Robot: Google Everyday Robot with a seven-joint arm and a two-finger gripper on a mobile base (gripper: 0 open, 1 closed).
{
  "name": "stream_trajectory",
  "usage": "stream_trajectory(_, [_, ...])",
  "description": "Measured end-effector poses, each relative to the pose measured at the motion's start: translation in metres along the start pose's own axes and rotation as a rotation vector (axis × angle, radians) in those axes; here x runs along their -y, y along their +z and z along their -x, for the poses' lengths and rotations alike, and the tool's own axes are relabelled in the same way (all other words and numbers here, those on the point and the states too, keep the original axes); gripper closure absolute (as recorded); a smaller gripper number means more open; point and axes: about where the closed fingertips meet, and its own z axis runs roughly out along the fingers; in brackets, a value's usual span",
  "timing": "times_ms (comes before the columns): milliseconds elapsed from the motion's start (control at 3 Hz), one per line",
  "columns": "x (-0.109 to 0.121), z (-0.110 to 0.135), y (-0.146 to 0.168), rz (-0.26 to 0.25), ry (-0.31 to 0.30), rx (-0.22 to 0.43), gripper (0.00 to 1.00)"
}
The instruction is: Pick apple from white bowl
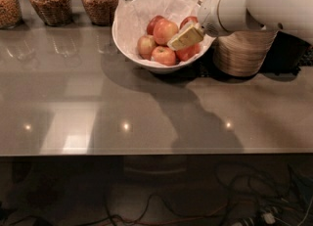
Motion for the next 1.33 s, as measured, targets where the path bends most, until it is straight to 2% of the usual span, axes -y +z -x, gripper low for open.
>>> stream_trajectory(333, [0.004,0.007,0.014,-0.013,0.018,0.046,0.26])
stream_trajectory(667, [0.002,0.010,0.029,-0.001,0.032,0.075,0.29])
stream_trajectory(1333, [-0.011,0.012,0.055,0.061,0.058,0.107,0.33])
